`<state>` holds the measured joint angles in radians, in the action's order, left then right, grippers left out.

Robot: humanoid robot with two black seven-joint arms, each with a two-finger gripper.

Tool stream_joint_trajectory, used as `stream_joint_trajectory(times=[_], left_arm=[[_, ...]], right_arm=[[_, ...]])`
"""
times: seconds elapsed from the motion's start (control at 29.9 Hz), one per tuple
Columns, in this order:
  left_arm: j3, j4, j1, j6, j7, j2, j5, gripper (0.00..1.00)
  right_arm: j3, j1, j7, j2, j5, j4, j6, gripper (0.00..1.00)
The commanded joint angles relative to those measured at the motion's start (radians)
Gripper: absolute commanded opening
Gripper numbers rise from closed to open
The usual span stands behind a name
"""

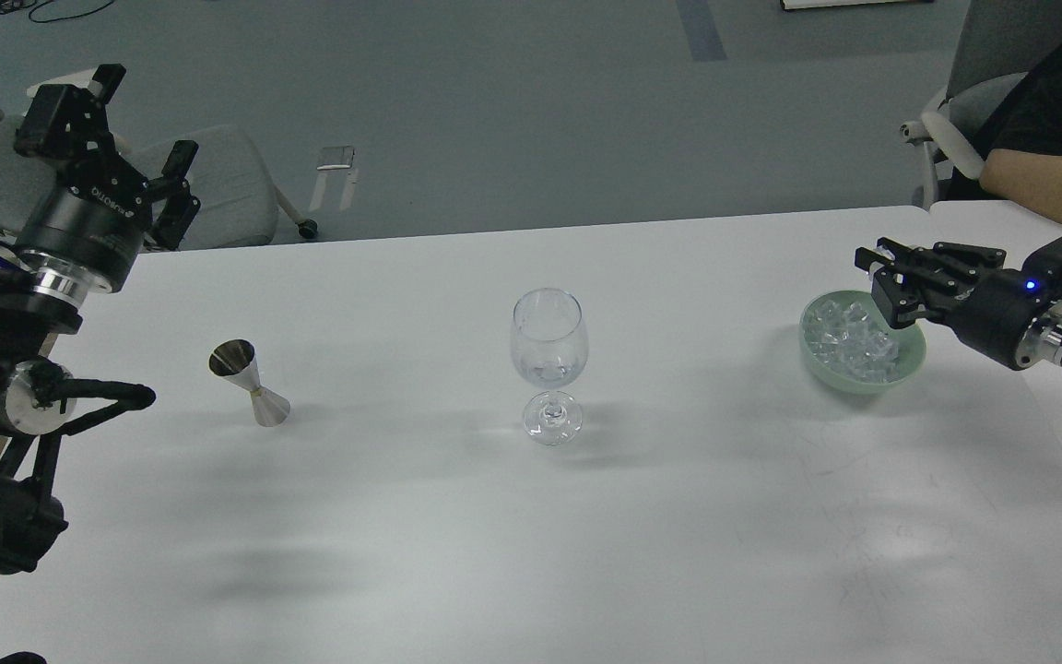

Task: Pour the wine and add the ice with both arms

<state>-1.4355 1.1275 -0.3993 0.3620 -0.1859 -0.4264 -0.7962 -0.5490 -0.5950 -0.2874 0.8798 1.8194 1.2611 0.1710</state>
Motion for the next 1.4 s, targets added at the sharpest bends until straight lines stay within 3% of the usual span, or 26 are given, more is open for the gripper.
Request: stream_joint_trajectory(times=[0.0,0.23,0.47,0.84,1.37], left_arm=[[0.001,0.0,0.0,0.0,0.0,0.0,-0.001,0.98],[0.001,0.0,-0.001,0.0,0.002,0.0,-0.001,0.98],[0.001,0.0,-0.001,0.0,0.002,0.0,-0.001,0.98],[0.003,0.005,-0.001,0.0,0.002,-0.002,-0.001,0.98],[0.001,0.003,0.0,0.0,0.002,0.003,-0.001,0.98]], right_arm=[[-0.003,-0.048,-0.001,0.077,-0.087,0.187,-0.05,0.0],[0.004,-0.166,0.004,0.062,-0.095,0.282,-0.134,0.0],[0.088,-0.282,0.001,-0.099,-0.088,0.282,-0.237,0.0],[0.268,-0.454,0.005,-0.289,-0.088,0.248,-0.274,0.0],[0.317,-0.471,0.024,-0.392,-0.077,0.153,-0.286,0.0]])
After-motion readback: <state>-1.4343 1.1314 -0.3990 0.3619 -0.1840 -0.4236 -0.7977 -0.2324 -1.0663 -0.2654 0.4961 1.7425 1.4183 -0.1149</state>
